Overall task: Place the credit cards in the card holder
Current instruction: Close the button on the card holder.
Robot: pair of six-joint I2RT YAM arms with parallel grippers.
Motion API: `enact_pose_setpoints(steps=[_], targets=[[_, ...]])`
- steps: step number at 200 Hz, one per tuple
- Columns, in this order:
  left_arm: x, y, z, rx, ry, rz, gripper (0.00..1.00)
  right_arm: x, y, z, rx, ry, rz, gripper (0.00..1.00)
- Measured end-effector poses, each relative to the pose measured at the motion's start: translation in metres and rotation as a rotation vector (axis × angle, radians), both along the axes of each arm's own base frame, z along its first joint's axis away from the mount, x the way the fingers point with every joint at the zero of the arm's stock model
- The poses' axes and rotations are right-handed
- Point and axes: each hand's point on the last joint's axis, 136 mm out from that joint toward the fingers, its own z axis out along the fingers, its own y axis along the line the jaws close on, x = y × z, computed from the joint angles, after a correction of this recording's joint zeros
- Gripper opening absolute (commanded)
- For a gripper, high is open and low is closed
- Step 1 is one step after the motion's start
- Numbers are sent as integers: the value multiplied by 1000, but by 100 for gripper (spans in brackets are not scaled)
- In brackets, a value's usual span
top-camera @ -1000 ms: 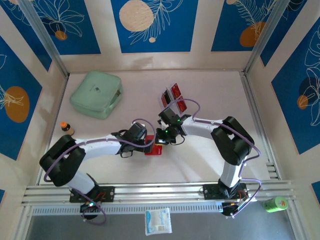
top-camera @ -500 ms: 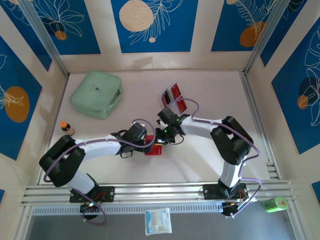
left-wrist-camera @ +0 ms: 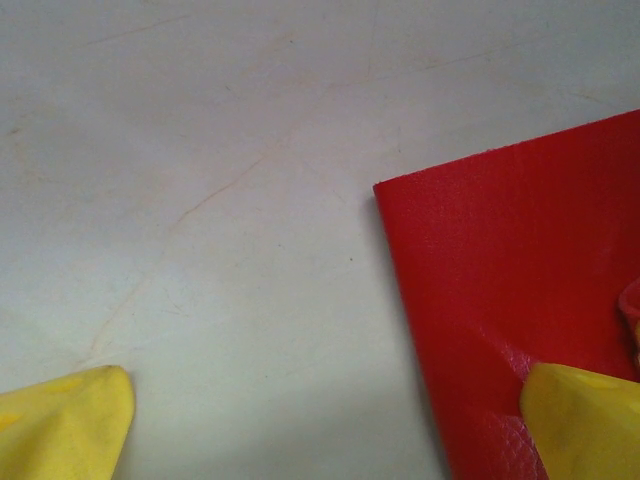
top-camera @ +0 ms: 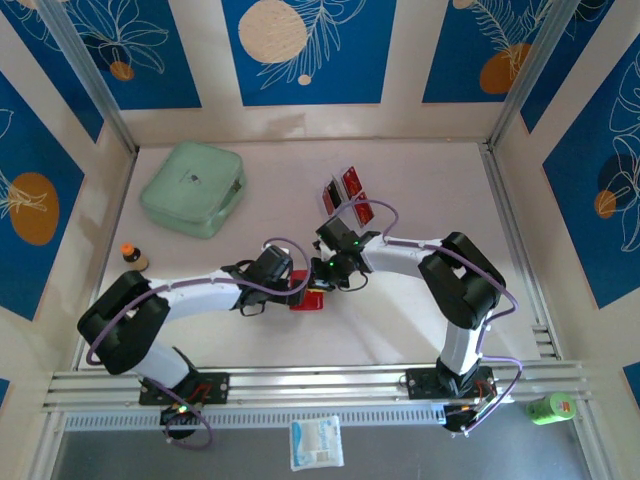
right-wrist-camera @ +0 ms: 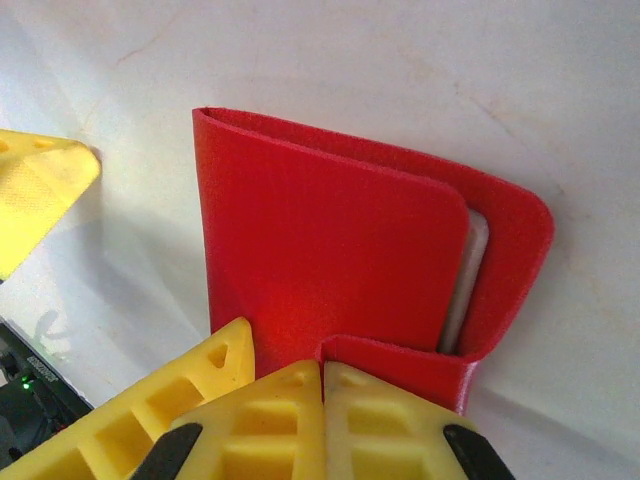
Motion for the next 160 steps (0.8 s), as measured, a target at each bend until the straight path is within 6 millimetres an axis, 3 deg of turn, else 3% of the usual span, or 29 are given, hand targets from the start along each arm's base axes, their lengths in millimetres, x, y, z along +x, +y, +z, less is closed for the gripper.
enact_pose_setpoints(steps=[47,95,160], targets=[[6,3,8,-12,19,34,100,1,0,0,26,17,-13,0],[40,-6,41,-64,-44,62,100,0,0,-1,39,25,-19,0],[35,0,15,-15,7,40,100,1,0,-2,44,42,-31,0]])
